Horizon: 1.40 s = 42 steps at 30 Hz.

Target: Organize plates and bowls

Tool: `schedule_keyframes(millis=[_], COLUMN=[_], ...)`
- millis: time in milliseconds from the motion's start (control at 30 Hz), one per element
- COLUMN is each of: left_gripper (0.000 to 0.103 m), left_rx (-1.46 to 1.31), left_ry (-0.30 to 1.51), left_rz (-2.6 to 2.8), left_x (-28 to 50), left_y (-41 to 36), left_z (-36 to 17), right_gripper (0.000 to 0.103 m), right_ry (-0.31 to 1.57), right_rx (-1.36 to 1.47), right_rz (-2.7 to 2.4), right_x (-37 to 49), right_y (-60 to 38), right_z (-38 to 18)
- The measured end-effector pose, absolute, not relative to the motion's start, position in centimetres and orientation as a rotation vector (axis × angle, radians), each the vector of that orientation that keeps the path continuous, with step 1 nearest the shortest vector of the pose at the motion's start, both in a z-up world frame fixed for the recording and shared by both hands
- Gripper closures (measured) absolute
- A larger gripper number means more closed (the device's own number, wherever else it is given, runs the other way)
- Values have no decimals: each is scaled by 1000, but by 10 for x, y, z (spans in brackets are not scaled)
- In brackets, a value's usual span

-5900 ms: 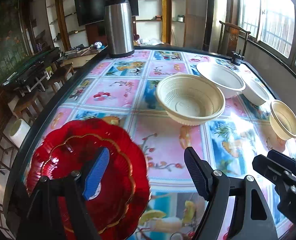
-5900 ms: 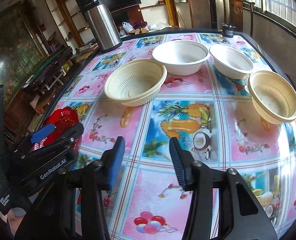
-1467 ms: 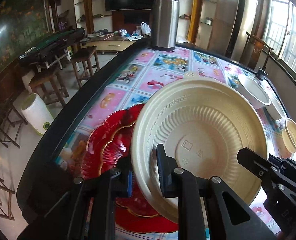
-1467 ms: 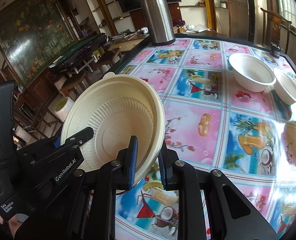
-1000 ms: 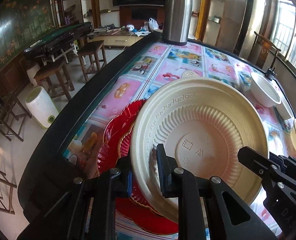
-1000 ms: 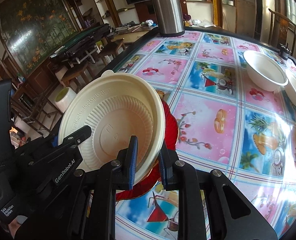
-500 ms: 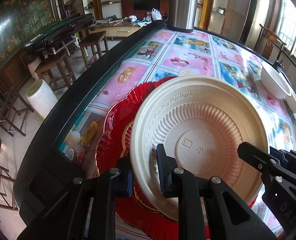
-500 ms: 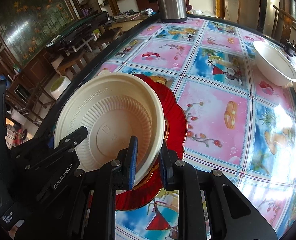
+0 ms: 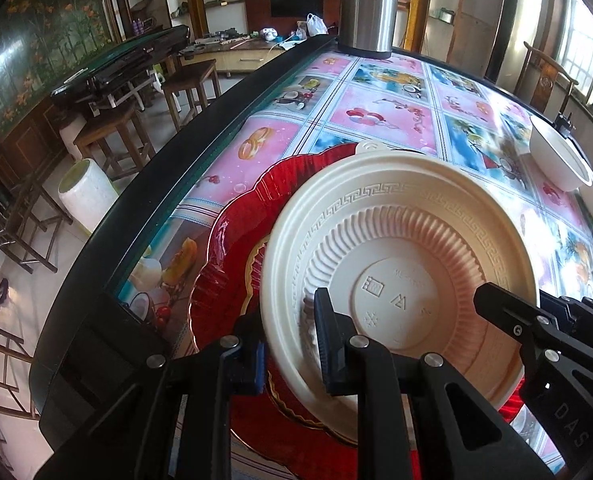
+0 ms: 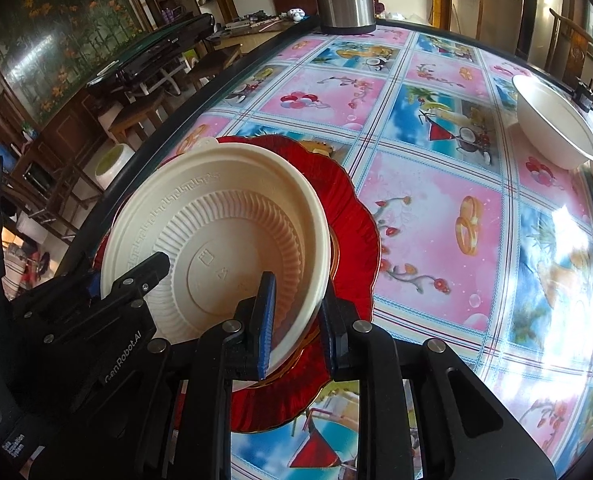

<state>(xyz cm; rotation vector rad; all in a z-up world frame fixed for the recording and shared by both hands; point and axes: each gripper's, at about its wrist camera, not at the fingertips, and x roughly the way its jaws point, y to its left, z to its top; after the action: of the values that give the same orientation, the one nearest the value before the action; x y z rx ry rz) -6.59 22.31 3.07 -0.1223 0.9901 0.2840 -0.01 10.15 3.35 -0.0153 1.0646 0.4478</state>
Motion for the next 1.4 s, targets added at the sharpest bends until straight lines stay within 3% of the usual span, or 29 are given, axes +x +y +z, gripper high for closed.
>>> schedule_keyframes(millis=[133,267,467,800,1400], left_gripper=[78,54,37,36,35], left_rx=[-129,-158,-130,-132,-59], left_ry=[993,977,897,841,861], left_rz=[277,252,297,263,101], left_x=[-65,-68,-74,-72,-44], left_y=[223,223,223,210,116], left_z=[31,34,53,74,78], right_gripper=[82,81,80,81,81], right_ry=[1067,1051,1019,972,964], right_rx=[9,37,68,113,204], right_rz=[448,450,453,431,287], right_x=[0,-3,-6,-10,-1], right_y=[98,93,82,55,-36], right_z=[34,41,53,69,70])
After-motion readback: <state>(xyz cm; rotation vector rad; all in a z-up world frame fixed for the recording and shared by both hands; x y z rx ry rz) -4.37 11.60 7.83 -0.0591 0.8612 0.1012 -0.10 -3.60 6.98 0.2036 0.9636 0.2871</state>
